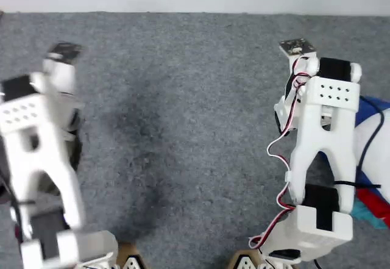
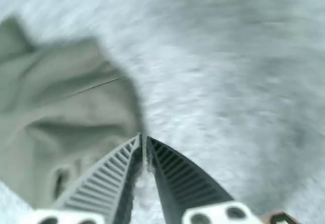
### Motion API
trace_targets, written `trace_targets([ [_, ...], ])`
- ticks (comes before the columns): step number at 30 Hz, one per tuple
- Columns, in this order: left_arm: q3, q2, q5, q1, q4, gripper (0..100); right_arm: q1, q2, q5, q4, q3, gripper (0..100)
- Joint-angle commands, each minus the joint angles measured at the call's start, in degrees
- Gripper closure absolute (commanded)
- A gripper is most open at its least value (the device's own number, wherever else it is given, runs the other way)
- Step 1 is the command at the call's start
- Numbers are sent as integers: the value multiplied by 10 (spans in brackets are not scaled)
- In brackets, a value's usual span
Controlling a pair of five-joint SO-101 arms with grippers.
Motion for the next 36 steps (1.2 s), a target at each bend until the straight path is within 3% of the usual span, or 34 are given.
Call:
trace_targets([
  [1, 56, -125, 7, 111, 19, 988, 0, -22, 4, 22, -4, 735],
  [4, 60, -138, 7, 121, 18, 987, 0, -23, 4, 22, -3, 735],
  [7, 62, -107, 6, 40, 2, 969, 1, -24, 5, 22, -3, 735],
  [12, 58, -6, 6, -120, -31, 798, 1, -22, 5, 22, -3, 735],
  [19, -62, 169, 3, -245, -29, 792, -1, -22, 5, 22, -3, 735],
  [27, -229, 407, 7, -251, 18, 799, 0, -22, 5, 22, -3, 735],
  [29, -253, 453, 4, -245, 18, 853, 0, -23, 5, 22, -3, 735],
  [32, -261, 477, 4, -241, 19, 992, 0, -23, 6, 22, -3, 735],
  [36, -259, 447, 5, -244, 20, 989, -1, -22, 5, 22, -3, 735],
])
